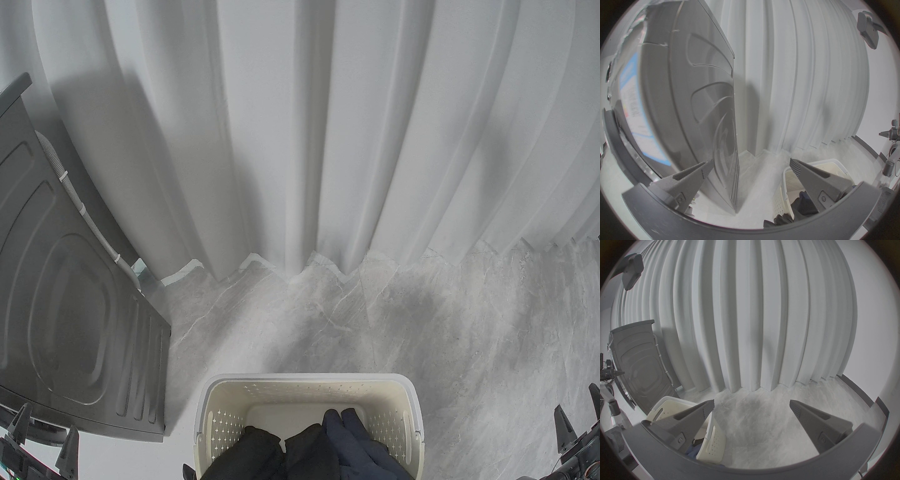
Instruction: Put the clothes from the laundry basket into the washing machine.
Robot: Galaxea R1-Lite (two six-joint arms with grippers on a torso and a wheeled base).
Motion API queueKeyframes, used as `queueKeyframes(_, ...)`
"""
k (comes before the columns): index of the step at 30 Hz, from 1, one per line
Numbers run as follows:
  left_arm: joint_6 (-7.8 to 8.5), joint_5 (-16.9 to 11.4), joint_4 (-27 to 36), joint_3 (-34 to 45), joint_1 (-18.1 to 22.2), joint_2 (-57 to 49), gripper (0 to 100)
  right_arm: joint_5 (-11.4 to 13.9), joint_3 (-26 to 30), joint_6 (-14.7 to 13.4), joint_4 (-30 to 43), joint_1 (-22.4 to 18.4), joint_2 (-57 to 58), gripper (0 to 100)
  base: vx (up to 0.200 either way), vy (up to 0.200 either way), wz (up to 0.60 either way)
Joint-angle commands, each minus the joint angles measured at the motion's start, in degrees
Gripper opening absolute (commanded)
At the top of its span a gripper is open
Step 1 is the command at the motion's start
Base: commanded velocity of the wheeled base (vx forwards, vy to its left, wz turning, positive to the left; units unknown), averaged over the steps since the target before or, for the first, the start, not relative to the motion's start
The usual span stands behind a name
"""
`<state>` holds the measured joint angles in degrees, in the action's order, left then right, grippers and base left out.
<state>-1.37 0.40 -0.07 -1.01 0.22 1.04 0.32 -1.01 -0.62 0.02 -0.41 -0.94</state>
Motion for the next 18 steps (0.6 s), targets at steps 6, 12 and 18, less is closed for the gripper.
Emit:
queueKeyframes(6,-0.04,0.0,0.0,1.0,0.0,-0.8,100,0.0,1.0,0.0,0.0,0.1,0.2,100,-0.2,0.0,0.0)
queueKeyframes(12,-0.04,0.1,0.0,1.0,0.0,-0.8,100,0.0,1.0,0.0,0.1,0.0,0.2,100,-0.2,0.0,0.0)
queueKeyframes(18,-0.04,0.0,0.0,1.0,0.0,-0.8,100,0.0,1.0,0.0,0.0,0.0,0.2,100,-0.2,0.0,0.0)
